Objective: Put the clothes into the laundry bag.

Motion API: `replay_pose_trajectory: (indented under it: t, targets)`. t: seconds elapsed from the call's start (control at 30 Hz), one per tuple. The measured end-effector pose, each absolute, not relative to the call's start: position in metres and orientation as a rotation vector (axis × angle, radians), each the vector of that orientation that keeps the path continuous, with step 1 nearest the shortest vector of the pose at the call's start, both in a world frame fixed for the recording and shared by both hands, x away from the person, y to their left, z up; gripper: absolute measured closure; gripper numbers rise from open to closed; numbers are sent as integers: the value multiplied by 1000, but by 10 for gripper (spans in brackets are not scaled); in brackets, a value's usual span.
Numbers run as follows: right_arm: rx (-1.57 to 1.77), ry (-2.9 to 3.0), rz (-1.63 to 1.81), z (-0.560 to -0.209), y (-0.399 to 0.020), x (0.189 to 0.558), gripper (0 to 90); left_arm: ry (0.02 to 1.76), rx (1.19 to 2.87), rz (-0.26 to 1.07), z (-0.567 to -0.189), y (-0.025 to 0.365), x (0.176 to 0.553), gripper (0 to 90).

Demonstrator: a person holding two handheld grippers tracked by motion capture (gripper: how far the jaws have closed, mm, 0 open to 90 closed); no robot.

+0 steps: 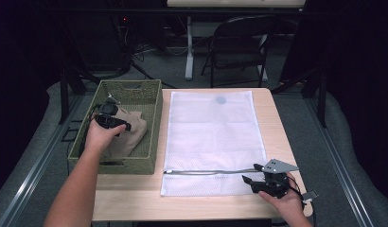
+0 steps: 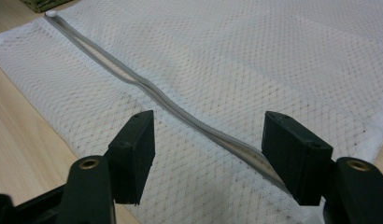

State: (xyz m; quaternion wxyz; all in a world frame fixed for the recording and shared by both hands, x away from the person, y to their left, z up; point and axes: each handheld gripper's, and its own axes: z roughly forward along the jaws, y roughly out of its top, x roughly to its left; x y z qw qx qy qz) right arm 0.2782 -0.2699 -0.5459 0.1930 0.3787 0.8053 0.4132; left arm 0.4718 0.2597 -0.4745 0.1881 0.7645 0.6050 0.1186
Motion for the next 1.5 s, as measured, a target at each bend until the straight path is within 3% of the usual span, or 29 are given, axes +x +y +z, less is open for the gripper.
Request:
replay_pose_trajectory:
  t: [1.5]
  targets:
    - [1056, 2277, 1164, -548, -268, 278, 348, 1838, 2215, 301, -517, 265, 491, 201]
